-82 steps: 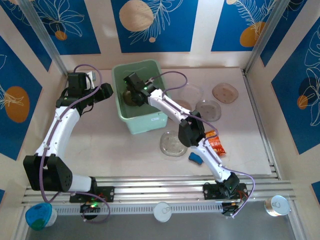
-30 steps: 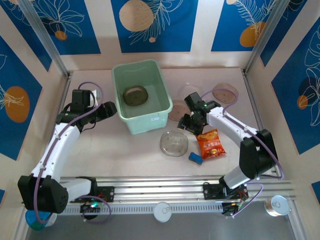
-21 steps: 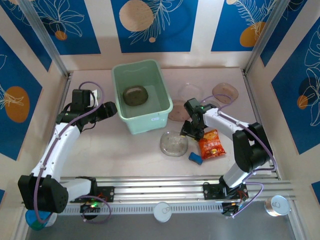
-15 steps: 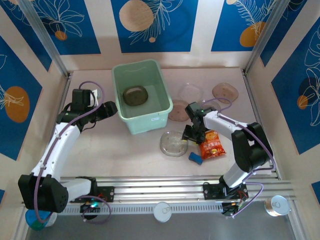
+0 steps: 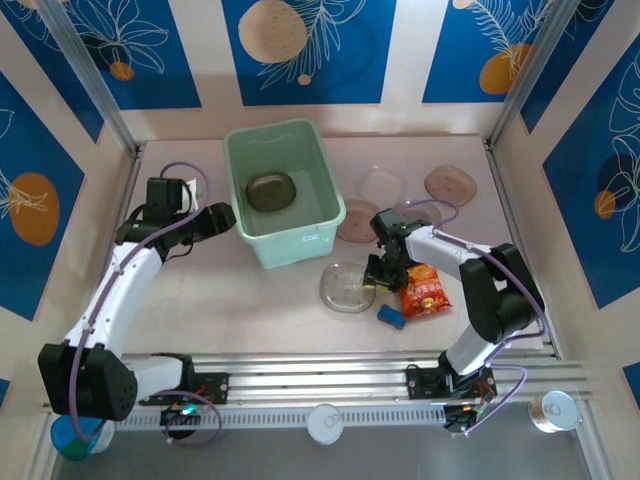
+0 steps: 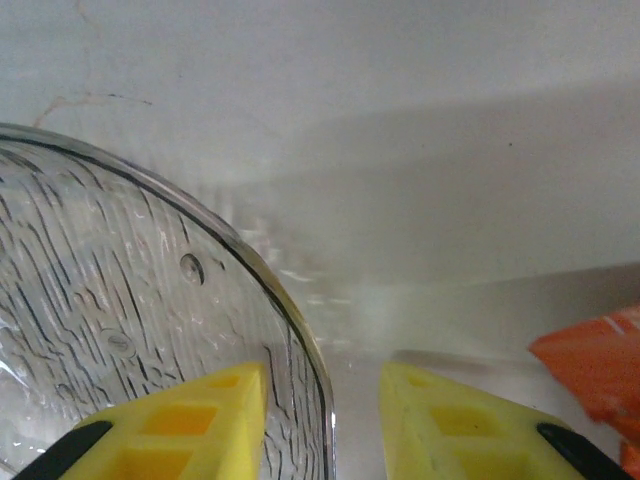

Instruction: Place the plates into the plastic bin on the countertop

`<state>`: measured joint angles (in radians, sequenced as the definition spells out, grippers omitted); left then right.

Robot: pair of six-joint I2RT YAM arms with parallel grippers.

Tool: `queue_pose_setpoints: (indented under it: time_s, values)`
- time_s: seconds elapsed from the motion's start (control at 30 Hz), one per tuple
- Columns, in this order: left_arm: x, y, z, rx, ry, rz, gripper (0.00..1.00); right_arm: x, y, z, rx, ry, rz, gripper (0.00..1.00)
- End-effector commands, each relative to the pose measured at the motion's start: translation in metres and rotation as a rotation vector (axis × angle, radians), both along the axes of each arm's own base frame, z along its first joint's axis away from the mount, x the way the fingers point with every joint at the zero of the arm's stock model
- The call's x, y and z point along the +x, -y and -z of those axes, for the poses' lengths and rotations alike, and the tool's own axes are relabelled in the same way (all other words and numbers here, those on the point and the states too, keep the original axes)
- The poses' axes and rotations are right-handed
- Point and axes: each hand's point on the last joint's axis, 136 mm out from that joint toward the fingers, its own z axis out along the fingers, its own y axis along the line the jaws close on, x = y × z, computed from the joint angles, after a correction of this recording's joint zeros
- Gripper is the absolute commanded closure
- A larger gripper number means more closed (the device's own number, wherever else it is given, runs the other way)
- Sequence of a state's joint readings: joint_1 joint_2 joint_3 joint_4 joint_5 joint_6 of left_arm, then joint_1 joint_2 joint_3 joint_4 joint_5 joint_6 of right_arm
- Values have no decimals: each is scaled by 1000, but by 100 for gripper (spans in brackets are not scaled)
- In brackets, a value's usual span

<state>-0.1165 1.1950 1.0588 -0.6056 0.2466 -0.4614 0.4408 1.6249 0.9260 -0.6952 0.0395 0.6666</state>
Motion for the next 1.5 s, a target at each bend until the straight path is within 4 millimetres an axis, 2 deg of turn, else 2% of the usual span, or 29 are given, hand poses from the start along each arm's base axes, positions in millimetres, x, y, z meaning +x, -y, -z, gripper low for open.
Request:
queue_pose_setpoints:
  time_s: [0.0,0.17,0.47,0.93,1.1,1.47]
  values:
    - [4,6,-5,-7,26,25,27,-10,-1,4,15,-50,-3,66]
    - [5,8,-5,-15,30,26,27,-14,-3,6,15,-47,-6,70]
    - [5,8,-2,-8,24,22,27,-15,-2,5,-17,-26,2,85]
    - [5,9,-7,-18,39,22,27,-8,7,-17,-34,77,30,99]
    - [3,10,-12,-21,54,24,27,-7,13,-28,-46,111,51,100]
    - [0,13,-21,-33,84,34,27,6,23,-74,22,236,145,100]
